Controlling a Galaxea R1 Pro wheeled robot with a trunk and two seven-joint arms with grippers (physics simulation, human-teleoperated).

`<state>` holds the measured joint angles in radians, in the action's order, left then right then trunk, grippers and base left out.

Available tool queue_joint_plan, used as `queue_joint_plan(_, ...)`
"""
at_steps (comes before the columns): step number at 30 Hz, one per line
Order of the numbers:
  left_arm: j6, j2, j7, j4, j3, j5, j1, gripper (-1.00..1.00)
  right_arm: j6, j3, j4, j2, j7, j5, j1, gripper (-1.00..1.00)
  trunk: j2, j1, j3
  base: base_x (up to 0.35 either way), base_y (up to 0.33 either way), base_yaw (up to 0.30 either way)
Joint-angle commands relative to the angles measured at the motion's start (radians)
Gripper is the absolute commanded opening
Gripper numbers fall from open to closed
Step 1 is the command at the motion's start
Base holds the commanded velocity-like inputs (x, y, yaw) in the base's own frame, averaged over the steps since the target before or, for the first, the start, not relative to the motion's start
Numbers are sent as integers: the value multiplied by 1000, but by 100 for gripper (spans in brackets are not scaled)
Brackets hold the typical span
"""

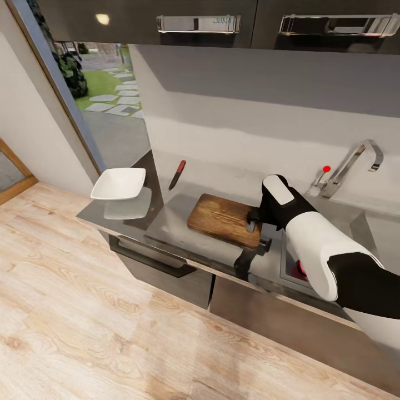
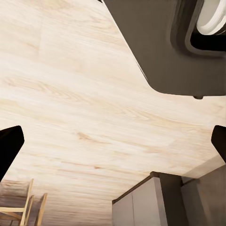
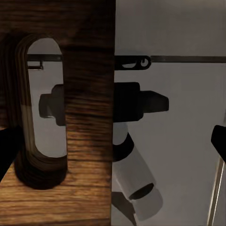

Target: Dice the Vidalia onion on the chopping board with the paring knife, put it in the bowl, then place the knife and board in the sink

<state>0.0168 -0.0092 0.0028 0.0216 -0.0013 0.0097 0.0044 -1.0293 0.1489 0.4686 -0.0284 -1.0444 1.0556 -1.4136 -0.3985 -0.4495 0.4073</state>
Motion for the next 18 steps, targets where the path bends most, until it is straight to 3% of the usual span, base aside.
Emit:
queue_joint_plan(1,2,0,0,1,0,1,0,100,-5,6,1,1,-9,11,-1,100,-2,-1,1,0,0,0)
queue_joint_plan(18,2,0,0,1,0,1,0,100,-5,6,2,1,-9,11,-1,100,-2,-1,1,0,0,0)
